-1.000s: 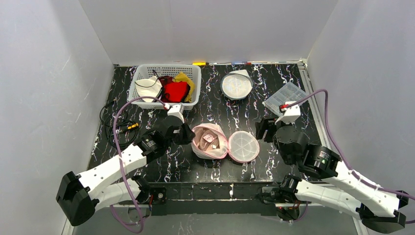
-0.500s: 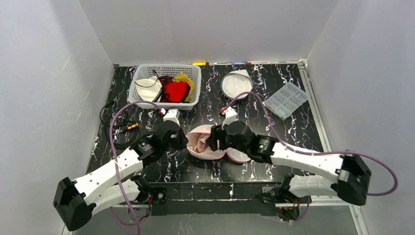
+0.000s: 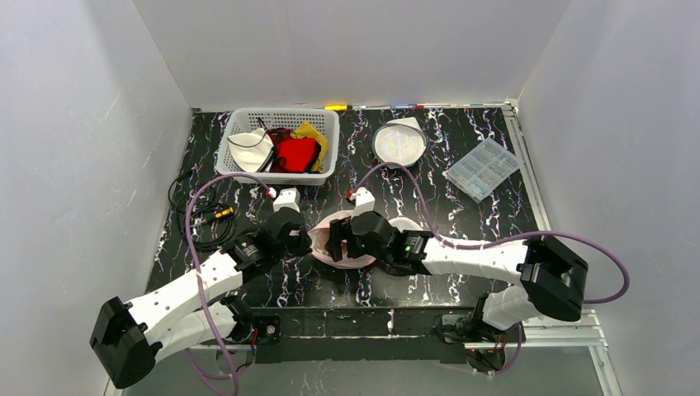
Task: Unzip the laundry bag and remove the bra
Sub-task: Open the laundry bag at the center of the board, then pick up the bra from the laundry bag.
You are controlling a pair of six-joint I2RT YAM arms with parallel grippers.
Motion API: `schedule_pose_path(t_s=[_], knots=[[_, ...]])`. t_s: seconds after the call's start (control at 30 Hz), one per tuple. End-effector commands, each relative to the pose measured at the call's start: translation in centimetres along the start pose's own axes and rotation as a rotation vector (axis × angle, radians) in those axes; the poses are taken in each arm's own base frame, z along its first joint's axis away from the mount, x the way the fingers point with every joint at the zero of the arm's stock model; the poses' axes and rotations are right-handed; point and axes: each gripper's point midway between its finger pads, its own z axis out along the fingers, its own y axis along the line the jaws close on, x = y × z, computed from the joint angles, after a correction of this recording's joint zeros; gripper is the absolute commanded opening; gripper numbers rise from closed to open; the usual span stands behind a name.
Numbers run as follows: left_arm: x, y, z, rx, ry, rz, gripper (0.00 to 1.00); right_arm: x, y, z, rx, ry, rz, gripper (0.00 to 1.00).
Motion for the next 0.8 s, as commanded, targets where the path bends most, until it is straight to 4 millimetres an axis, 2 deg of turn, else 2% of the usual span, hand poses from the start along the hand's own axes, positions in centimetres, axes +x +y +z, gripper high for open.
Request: schedule_pose_path(t_s=[0.0, 0.13, 0.33, 0.5, 0.77], knots=[[1.4, 2.4, 0.6, -0.108, 0.024, -0.004, 0.00, -3.0, 2.2, 0.7, -0.003, -0.107, 0.003, 0.86], [1.9, 2.3, 0.8, -0.085, 0.030, -0.009, 0.00, -2.6, 1.9, 1.9, 0.040, -0.093, 0.003, 0.86], [2.3, 0.9, 1.2, 0.005, 0.023, -0.024, 0.00, -3.3, 3.1, 2.7, 0.039, -0.124, 0.039, 0.92], [2.3, 0.8, 1.2, 0.009, 0.021, -0.030, 0.00, -3.3, 2.5, 3.6, 0.127, -0.117, 0.021, 0.95], [2.3, 0.9, 1.1, 0.011, 0.019, -0.031, 0.00, -2.1, 2.0, 4.4, 0.178, -0.075, -0.003, 0.89]])
